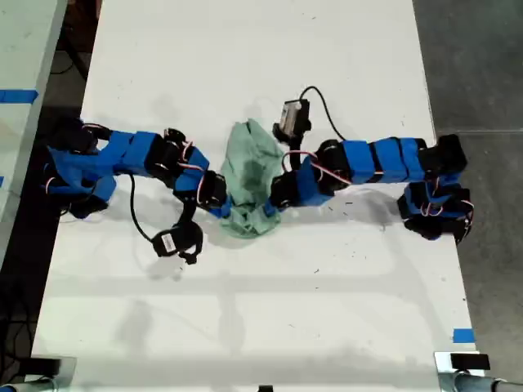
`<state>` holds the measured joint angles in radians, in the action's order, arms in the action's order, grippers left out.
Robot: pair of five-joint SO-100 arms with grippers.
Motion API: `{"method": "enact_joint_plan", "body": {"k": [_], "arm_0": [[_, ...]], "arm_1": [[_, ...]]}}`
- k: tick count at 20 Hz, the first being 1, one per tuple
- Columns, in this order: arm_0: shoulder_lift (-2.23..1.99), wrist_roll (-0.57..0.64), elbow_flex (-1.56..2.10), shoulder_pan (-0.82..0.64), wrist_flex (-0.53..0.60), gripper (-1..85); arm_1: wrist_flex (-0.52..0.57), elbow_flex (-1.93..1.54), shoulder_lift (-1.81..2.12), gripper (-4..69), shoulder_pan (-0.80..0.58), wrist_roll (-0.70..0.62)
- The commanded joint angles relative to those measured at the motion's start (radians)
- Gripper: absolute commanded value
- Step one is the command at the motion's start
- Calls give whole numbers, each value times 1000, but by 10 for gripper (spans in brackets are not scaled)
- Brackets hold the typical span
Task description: Fold t shirt
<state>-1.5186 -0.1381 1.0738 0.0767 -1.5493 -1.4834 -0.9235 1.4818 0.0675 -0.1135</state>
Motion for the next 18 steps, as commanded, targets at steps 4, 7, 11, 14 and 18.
{"method": "enact_joint_plan", "body": {"k": [4,7,11,14,18], "arm_0": [[-318,114,258,-419,-28,0],[-199,198,316,-629,38,0],[80,282,264,-772,147,2],[341,402,8,-811,18,358],[233,443,-37,-824,-41,258]], "arm_1": [[124,-89,175,-4,-293,-126],[285,-227,161,-4,-468,-209],[472,-376,31,8,-644,-276],[391,-288,-89,281,-695,-330],[245,-225,-49,321,-738,-376]]}}
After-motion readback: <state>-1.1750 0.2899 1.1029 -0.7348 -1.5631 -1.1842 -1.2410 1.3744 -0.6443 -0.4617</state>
